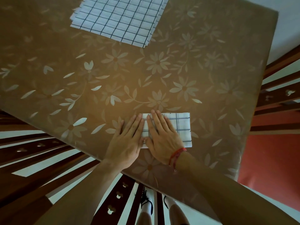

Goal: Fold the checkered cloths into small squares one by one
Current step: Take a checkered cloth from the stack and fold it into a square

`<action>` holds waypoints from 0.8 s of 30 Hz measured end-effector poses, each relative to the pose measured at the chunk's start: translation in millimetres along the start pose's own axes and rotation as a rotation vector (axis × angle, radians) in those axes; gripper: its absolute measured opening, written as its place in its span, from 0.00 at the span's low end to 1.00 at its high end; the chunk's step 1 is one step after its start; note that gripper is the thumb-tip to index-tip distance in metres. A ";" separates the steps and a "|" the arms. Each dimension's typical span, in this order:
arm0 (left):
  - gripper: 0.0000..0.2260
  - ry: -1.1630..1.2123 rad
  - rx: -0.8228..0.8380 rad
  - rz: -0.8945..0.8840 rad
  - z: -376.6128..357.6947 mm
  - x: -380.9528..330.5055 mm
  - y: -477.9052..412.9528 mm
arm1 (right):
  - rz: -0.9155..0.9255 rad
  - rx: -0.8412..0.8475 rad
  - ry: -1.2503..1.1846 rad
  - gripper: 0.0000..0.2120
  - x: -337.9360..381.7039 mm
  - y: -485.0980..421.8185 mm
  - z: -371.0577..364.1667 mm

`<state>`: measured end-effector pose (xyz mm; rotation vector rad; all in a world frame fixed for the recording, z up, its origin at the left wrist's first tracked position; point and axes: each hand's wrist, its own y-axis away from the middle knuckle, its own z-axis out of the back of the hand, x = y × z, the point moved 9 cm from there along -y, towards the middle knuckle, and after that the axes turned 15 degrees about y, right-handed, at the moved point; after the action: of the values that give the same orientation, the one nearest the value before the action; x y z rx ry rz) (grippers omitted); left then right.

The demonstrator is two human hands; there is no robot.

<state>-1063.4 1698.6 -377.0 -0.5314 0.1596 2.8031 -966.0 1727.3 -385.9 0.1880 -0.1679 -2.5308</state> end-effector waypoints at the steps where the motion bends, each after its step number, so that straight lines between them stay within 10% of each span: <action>1: 0.24 -0.007 0.000 -0.001 0.4 -0.1 0.1 | -0.003 0.009 -0.002 0.31 -0.8 -0.2 -0.6; 24: 0.26 -0.038 0.035 0.065 7.7 -9.7 -5.3 | -0.085 0.123 0.071 0.39 -96.0 36.0 10.4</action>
<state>-1055.9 1702.4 -366.6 -0.4720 0.2215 2.8653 -869.6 1753.4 -360.5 0.3398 -0.2929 -2.5953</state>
